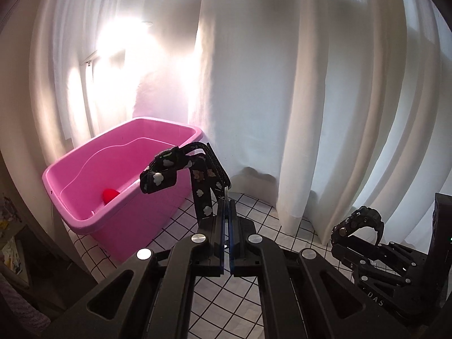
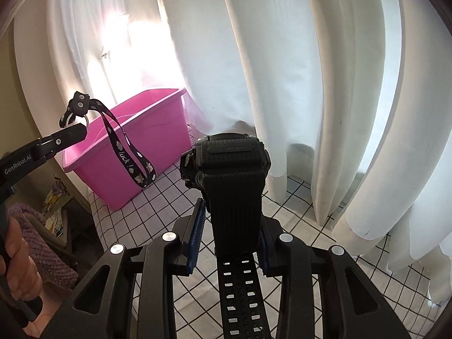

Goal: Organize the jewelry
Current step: 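Lift the lanyard with the left tool while the right tool lifts the watch toward the tub, then lower the lanyard and watch into the pink tub with both tools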

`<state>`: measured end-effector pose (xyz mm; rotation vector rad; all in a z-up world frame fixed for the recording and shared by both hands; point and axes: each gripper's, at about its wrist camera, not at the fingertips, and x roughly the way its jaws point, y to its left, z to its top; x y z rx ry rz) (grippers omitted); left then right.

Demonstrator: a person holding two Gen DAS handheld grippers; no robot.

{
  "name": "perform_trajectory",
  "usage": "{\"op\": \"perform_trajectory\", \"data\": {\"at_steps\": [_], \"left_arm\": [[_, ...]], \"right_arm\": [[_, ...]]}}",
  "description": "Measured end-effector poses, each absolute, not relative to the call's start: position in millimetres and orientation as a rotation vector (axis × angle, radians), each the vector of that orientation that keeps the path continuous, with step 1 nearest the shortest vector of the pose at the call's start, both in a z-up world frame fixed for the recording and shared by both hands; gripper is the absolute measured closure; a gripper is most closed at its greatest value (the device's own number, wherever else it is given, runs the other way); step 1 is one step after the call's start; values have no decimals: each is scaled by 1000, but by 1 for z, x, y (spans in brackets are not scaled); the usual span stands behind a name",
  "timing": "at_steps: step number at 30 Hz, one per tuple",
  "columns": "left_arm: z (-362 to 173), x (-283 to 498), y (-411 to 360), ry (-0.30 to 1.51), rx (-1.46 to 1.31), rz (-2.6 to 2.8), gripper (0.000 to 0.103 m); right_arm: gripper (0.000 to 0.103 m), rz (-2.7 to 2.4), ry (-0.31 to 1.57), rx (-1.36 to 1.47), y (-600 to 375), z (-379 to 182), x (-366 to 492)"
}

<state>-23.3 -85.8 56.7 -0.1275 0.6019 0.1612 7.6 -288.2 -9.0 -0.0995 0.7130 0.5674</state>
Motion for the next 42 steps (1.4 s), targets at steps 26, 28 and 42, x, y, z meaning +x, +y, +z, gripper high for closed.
{"op": "perform_trajectory", "data": {"at_steps": [26, 28, 42], "left_arm": [[143, -40, 62, 454, -166, 361, 100], [144, -33, 83, 452, -176, 363, 100], [104, 28, 192, 579, -276, 347, 100]], "right_arm": [[74, 787, 584, -160, -115, 71, 53], [74, 805, 574, -176, -92, 78, 61], [74, 907, 641, -180, 52, 80, 118]]}}
